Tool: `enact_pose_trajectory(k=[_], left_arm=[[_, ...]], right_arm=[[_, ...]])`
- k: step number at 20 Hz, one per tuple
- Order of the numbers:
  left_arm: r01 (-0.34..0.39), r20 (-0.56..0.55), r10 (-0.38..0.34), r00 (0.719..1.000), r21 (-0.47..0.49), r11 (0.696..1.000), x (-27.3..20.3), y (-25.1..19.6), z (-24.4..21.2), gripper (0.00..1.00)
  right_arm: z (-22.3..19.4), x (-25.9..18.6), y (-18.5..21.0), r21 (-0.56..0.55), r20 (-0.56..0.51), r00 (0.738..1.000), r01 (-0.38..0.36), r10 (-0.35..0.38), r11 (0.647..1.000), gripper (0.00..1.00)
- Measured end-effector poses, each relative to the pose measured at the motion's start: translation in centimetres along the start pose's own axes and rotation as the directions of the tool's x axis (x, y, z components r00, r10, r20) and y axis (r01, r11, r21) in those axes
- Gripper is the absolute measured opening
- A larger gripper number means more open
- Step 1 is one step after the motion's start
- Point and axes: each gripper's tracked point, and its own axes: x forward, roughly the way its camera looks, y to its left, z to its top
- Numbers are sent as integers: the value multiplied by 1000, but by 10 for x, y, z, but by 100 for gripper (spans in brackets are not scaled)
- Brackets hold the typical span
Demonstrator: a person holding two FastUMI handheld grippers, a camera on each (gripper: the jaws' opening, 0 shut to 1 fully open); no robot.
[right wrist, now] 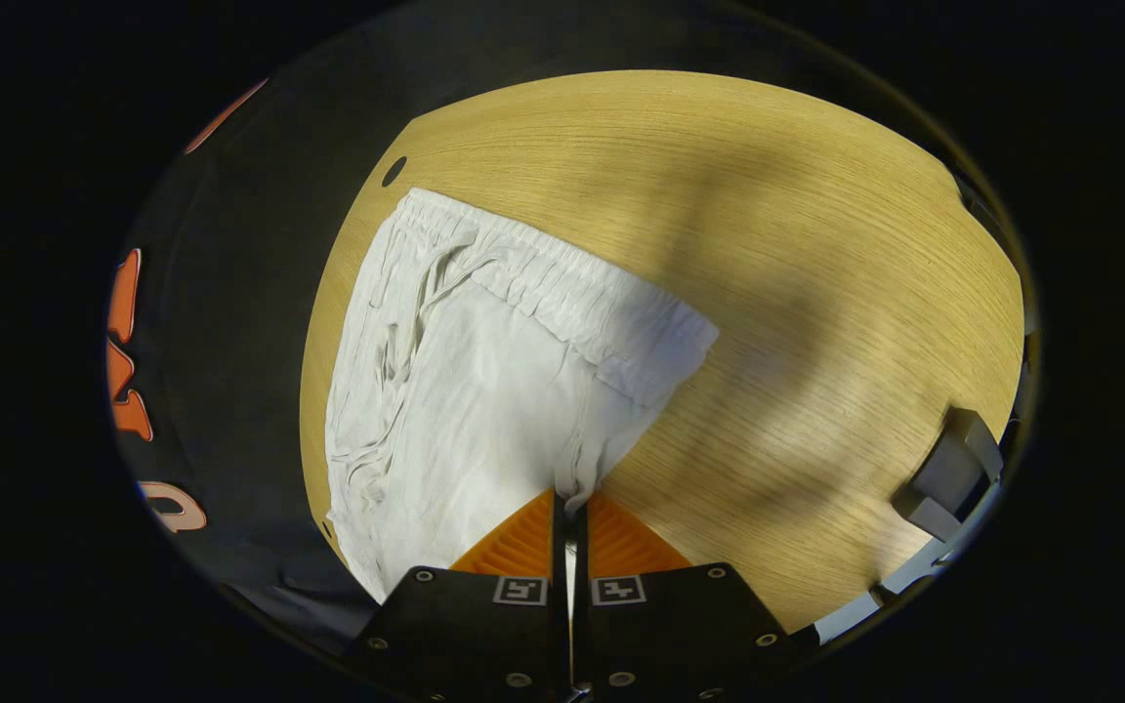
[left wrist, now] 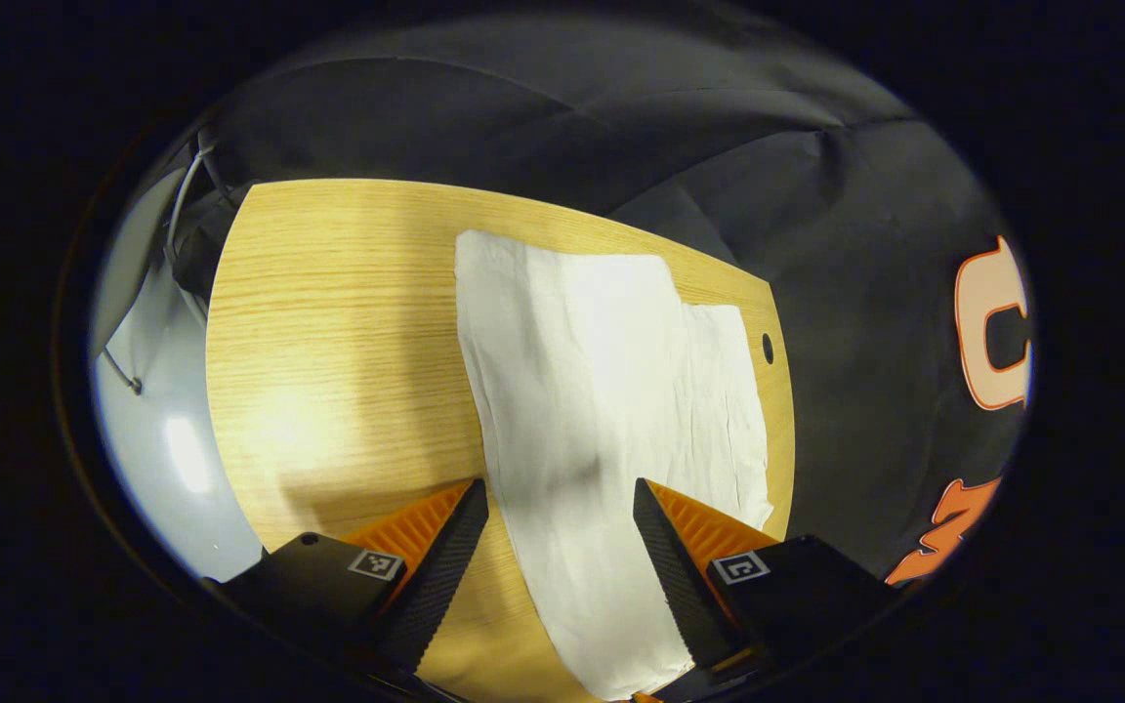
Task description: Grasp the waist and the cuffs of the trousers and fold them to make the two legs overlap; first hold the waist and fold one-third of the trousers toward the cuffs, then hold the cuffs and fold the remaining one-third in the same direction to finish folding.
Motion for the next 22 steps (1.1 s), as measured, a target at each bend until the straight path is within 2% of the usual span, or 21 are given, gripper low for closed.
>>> enact_pose_trajectory(k=[5,7,9,11,14,18,22], left_arm=[[19,-33,-18,999,27,999,12,-9,-1,99],[-24,-45,26,999,37,999,21,-6,-1,82],[-91,-48,92,995,14,996,29,6,2,31],[-68,-62,69,996,2,998,30,2,0,10],[-65,-78,65,995,2,998,24,2,0,5],[-78,-97,81,992,37,996,20,7,-1,4],[-37,-120,44,992,61,997,2,-4,3,4]], right_arm=[[0,0,0,15,0,1000,-1,1,1000,2],[0,0,1,14,3,1000,-2,2,1000,2],[0,0,1,18,8,1000,-4,4,1000,2],[0,0,1,24,11,1000,-10,10,1000,2],[0,-1,1,35,18,1000,-14,13,999,2],[1,-8,4,50,41,999,-34,32,998,2],[4,-28,12,41,72,996,-49,46,998,2]])
